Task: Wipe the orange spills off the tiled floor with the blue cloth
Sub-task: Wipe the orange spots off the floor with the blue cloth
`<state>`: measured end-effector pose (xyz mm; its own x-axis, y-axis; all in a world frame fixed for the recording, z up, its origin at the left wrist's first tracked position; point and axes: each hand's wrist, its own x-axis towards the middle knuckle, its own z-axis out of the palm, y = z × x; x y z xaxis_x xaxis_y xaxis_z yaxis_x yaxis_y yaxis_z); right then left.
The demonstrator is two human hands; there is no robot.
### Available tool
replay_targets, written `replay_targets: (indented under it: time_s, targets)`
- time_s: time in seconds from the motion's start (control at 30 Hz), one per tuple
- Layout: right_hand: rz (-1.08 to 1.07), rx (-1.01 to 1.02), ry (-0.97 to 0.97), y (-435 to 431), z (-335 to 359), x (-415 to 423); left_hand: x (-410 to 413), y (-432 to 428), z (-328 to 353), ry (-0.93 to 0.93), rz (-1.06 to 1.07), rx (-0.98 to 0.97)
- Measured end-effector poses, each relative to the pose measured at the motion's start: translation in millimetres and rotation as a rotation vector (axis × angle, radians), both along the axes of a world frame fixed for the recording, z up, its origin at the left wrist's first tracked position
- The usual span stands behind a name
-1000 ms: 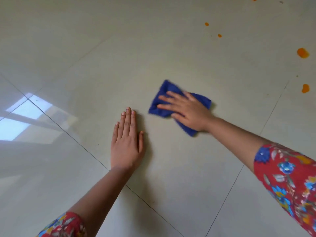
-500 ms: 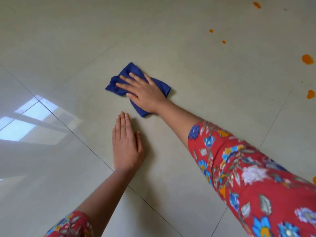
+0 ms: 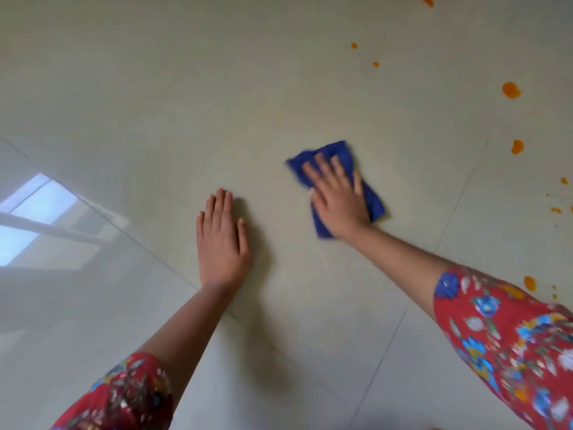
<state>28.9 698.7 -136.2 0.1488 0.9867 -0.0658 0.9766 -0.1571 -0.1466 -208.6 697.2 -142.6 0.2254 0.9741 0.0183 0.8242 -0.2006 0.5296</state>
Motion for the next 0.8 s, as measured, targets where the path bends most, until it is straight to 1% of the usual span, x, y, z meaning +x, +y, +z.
replay_targets:
  time_s: [0.07,0.1,0.13,0.17,0.2,0.23,0.27,0.3,0.33,0.37,0.4,0.43,0.5,0.53,0.57,0.6,0.63,0.67,0.73,0.8]
  targets:
    - [0.413,-0.046,-0.015,-73.2,2.3,-24.1,-5.0,-2.8,0.5,-0.094,-0.009,0.004]
    - [0.578,-0.105,-0.019,-106.4,4.7,-18.0,-6.7,-3.7,-0.2,-0.116,-0.017,0.003]
    - [0.704,-0.135,-0.030,-129.3,5.7,-0.1,-7.7,-3.8,-1.3,-0.113,-0.020,0.004]
    - [0.735,-0.139,-0.052,-143.3,5.8,22.8,-8.1,-4.4,-2.0,-0.090,-0.024,0.007]
    - [0.651,-0.138,-0.064,-150.0,4.1,44.5,-7.5,-3.9,-2.5,-0.061,-0.031,0.010]
    - [0.475,-0.136,-0.063,-149.2,1.4,60.9,-5.7,-2.9,-3.1,-0.035,-0.044,0.016]
    - [0.247,-0.114,-0.046,-147.4,0.4,65.9,-4.5,-5.1,-2.1,-0.017,-0.071,0.024]
    - [0.052,-0.072,-0.040,-138.8,-1.0,59.6,-3.6,-5.4,-1.5,-0.017,-0.105,0.028]
    - [-0.084,-0.030,-0.043,-131.0,-1.1,42.2,-2.6,-7.3,0.0,-0.026,-0.149,0.029]
    - [-0.132,0.000,-0.041,-124.2,-0.5,17.4,-2.2,-8.4,0.9,-0.037,-0.191,0.030]
    - [-0.074,0.024,-0.028,-122.7,-1.2,-10.6,-3.3,-8.5,1.9,-0.055,-0.220,0.027]
    - [0.077,0.053,-0.022,-129.0,-4.0,-37.9,-5.4,-7.6,2.6,-0.087,-0.233,0.022]
    - [0.512,0.009,-0.012,-164.2,-3.5,-77.0,-11.0,-2.2,3.3,-0.178,-0.230,-0.003]
    - [0.699,-0.043,0.004,-188.9,-1.4,-79.4,-13.8,-2.2,3.0,-0.199,-0.237,-0.021]
    - [0.835,-0.084,0.018,-210.0,1.3,-69.6,-16.1,-3.8,3.3,-0.193,-0.250,-0.034]
    - [0.902,-0.094,0.020,-224.6,2.4,-50.3,-18.4,-7.0,4.2,-0.173,-0.267,-0.038]
    - [0.882,-0.083,0.001,-233.9,0.3,-25.2,-20.3,-11.3,4.7,-0.153,-0.289,-0.033]
    - [0.784,-0.080,-0.032,-238.3,-1.9,2.2,-21.1,-17.0,5.1,-0.145,-0.306,-0.028]
    - [0.425,-0.105,-0.064,-229.9,-3.8,48.2,-18.4,-32.8,4.4,-0.163,-0.318,-0.038]
    - [0.035,-0.086,-0.051,-202.1,1.6,54.6,-7.7,-52.4,5.3,-0.213,-0.307,-0.079]
